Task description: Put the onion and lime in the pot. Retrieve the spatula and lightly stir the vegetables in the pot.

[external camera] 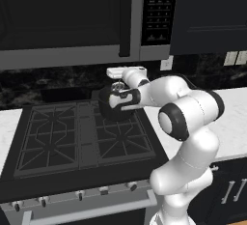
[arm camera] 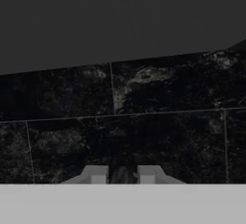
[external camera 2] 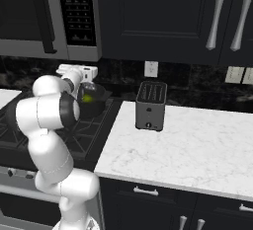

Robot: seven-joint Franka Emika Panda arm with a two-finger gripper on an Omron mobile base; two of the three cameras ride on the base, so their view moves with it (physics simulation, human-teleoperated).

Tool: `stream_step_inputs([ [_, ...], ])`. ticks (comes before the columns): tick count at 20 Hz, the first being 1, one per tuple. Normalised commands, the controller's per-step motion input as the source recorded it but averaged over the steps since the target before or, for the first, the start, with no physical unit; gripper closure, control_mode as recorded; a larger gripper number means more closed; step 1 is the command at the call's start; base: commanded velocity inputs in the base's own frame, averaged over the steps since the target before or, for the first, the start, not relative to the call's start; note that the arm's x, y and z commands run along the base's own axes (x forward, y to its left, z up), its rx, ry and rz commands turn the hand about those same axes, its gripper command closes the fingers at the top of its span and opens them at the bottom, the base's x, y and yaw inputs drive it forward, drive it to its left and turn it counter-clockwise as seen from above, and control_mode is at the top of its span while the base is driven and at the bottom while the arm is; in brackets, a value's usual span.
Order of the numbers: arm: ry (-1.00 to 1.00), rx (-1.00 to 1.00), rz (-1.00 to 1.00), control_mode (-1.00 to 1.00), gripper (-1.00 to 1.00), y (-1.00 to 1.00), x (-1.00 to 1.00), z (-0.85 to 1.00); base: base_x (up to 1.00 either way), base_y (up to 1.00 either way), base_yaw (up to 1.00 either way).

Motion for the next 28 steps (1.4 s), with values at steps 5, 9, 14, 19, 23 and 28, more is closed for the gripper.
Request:
stream_step_inputs([
  [5,0.23,0.0,0.0,-1.0,1.0,0.0,-0.14,-0.18,0.0,0.0,0.0],
  [9,0.15,0.0,0.0,-1.0,1.0,0.0,-0.27,-0.04,0.0,0.0,0.0],
  [14,0.12,0.0,0.0,-1.0,1.0,0.0,-0.07,0.0,0.0,0.0,0.0],
  [19,0.03,-0.14,-0.04,-1.0,1.0,0.0,0.19,-0.32,0.0,0.0,0.0],
  [23,-0.18,-0.29,-0.02,-1.0,1.0,0.01,0.39,-0.72,0.0,0.0,0.0],
  [28,-0.22,-0.23,0.0,-1.0,1.0,0.09,0.14,-0.67,0.0,0.0,0.0],
])
